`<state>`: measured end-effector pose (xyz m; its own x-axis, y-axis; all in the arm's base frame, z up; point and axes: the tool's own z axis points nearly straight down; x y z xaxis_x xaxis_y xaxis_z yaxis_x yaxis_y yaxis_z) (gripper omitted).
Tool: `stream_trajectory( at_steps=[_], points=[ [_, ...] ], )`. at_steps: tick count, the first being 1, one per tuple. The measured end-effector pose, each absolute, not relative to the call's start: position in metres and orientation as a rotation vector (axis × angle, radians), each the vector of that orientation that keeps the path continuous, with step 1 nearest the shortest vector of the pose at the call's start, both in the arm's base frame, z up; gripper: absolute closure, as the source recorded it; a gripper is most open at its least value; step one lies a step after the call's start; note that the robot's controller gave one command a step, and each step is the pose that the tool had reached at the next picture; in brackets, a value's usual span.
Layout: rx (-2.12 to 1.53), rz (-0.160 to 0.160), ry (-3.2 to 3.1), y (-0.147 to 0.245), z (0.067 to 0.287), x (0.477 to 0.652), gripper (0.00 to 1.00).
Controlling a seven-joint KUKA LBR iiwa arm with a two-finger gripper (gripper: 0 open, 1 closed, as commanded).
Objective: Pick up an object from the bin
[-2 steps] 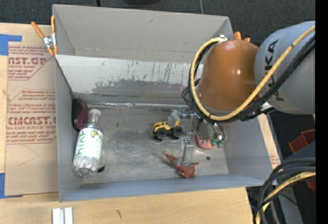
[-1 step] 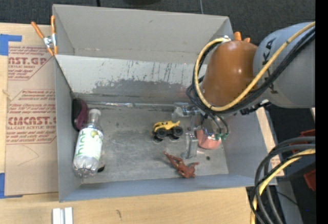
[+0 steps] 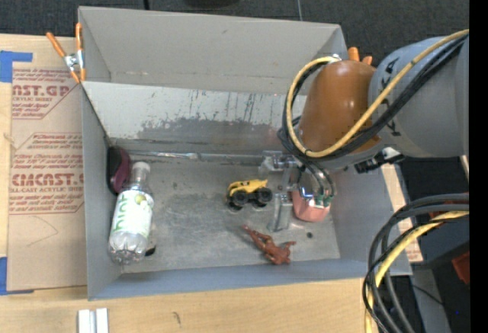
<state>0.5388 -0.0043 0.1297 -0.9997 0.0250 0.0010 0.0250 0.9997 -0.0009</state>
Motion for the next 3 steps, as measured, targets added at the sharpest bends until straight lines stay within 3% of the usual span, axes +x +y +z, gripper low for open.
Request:
stream_trajectory(
  at_steps=[1,2,3],
  points=[
    [-0.183,-0.002,-3.138,0.012,0.109,0.548,0.00],
    [-0.515,-0.003,-3.103,0.016,0.073,0.548,1.00],
    [-0.515,-0.003,-3.103,0.016,0.073,0.548,1.00]
  ],
)
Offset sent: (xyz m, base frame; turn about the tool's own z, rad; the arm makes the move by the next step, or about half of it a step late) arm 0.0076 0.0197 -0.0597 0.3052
